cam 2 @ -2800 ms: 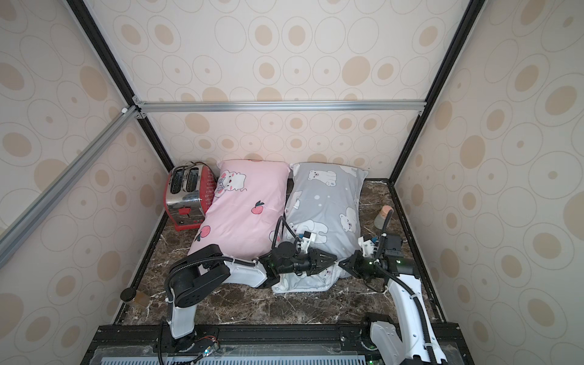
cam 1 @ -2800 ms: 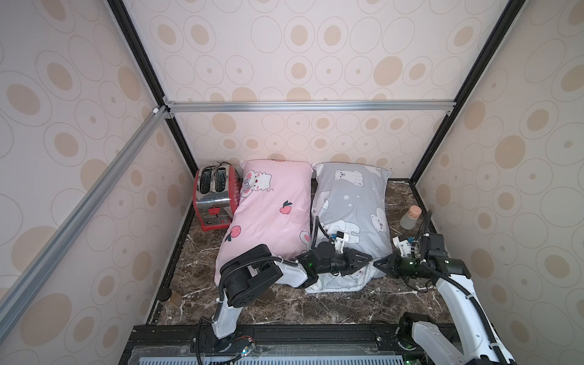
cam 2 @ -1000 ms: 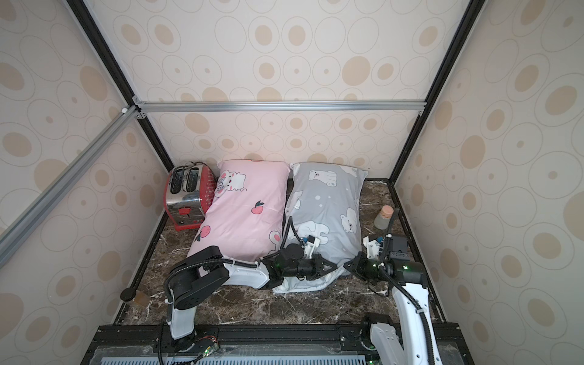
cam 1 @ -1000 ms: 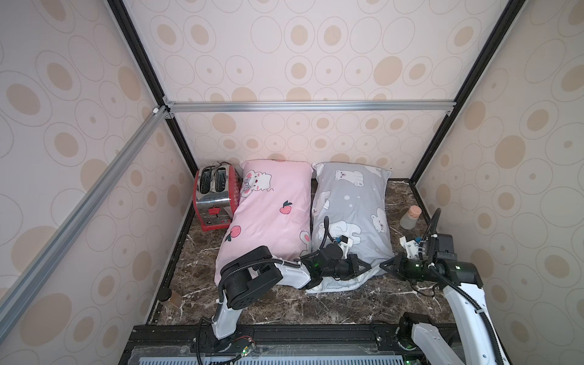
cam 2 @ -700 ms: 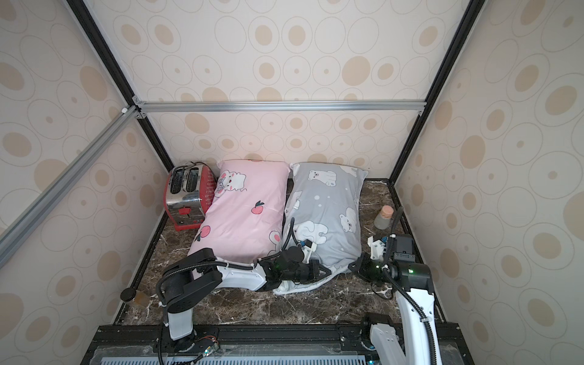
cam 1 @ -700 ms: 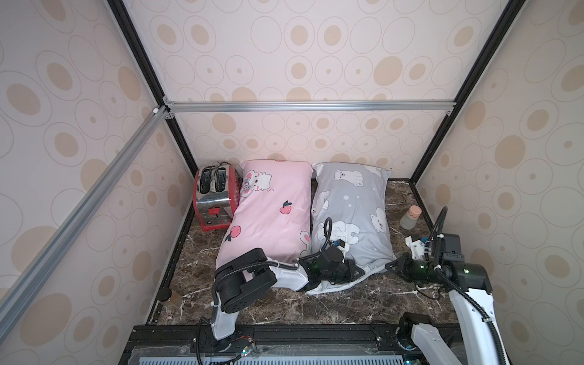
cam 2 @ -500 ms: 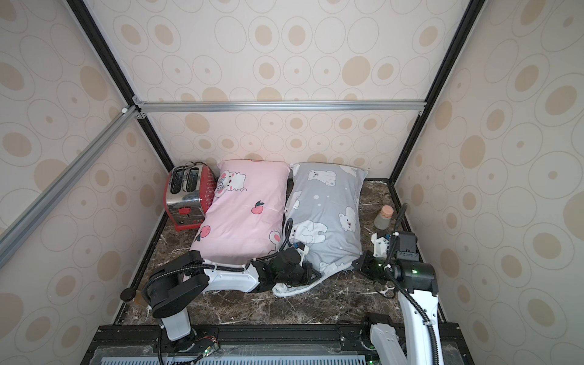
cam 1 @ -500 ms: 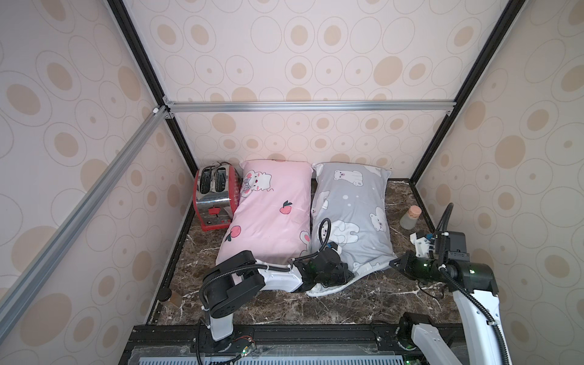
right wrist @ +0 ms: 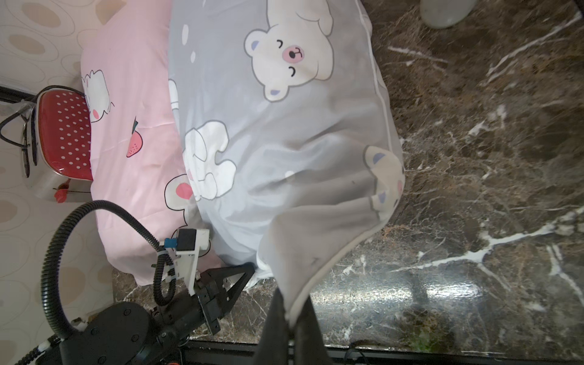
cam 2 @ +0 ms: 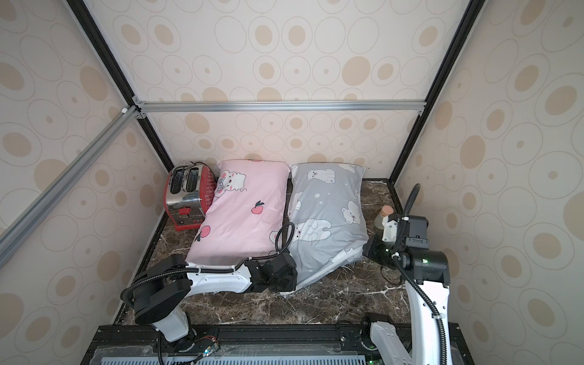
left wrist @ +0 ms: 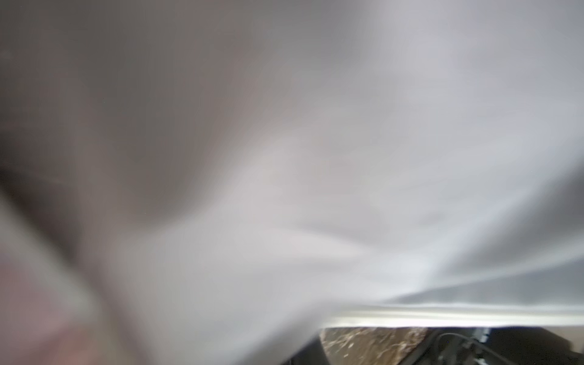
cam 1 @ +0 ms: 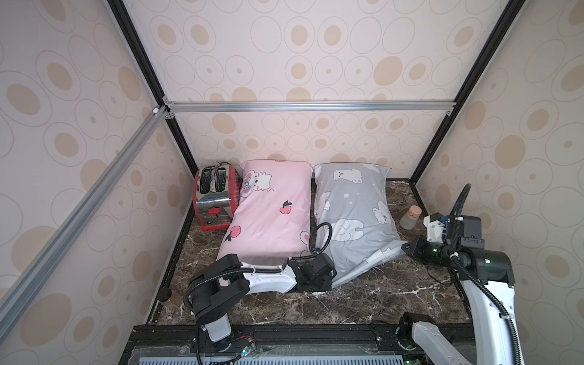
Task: Zip up pillowcases
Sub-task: Zip the zipper on the pillowcase, then place the pillowcase at the center of the board.
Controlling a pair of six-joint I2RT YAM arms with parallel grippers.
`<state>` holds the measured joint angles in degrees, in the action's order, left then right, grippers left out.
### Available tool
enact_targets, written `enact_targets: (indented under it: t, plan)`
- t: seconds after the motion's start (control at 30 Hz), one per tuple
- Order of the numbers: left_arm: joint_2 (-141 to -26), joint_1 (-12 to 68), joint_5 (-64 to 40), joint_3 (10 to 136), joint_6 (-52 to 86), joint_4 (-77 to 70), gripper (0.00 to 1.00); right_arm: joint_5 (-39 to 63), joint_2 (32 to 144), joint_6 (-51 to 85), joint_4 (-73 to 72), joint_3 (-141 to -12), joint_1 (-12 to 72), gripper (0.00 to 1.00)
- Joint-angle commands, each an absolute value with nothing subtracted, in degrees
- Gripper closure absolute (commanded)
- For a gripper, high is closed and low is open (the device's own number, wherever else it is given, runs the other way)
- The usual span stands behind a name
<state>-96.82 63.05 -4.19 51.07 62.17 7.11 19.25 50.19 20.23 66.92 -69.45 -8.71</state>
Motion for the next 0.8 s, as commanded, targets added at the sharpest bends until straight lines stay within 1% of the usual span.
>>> enact_targets:
  t: [0.0, 0.2, 0.4, 0.47, 0.57, 0.6, 0.63, 0.67, 0.7, 0.73, 0.77]
  plan:
    - [-95.2, 63.2, 0.0, 50.8, 59.4, 16.9, 1.0, 15.6, 50.7, 18.6, 65.8, -72.8, -9.1, 1.0]
    - [-93.5, 63.3, 1.6, 49.7, 58.3, 21.7, 1.0, 13.1, 51.3, 16.2, 67.6, -73.2, -9.1, 1.0]
    - [-91.5, 63.4, 3.0, 52.6, 56.0, 27.0, 1.0, 7.7, 50.7, 14.6, 68.8, -72.4, -9.1, 1.0]
    - [-89.9, 63.4, 3.4, 53.0, 55.2, 27.9, 1.0, 7.7, 51.5, 14.1, 69.3, -72.9, -9.1, 1.0]
    - [-87.0, 63.4, 2.7, 55.0, 53.1, 28.8, 1.0, 10.5, 52.9, 13.0, 70.2, -72.9, -9.1, 1.0]
    - [-85.7, 63.4, 2.6, 55.8, 52.4, 29.3, 1.0, 11.1, 53.2, 13.0, 70.6, -73.1, -9.0, 0.85]
    - [-84.0, 63.4, 2.8, 57.2, 51.2, 30.3, 1.0, 12.5, 53.4, 13.3, 71.2, -73.7, -8.9, 0.6]
    - [-82.2, 63.4, 3.8, 58.9, 50.1, 32.2, 0.89, 14.0, 53.3, 13.9, 71.3, -74.2, -8.7, 0.33]
    - [-80.9, 63.4, 4.9, 60.5, 48.8, 34.1, 0.69, 14.8, 53.0, 14.6, 70.9, -74.6, -8.0, 0.12]
    - [-79.6, 63.3, 6.6, 62.5, 46.9, 35.7, 0.53, 14.5, 52.7, 15.3, 70.2, -74.9, -6.9, 0.01]
    - [-78.7, 62.8, 8.2, 64.7, 44.7, 39.4, 0.41, 13.2, 52.8, 15.8, 69.6, -75.0, -5.5, 0.01]
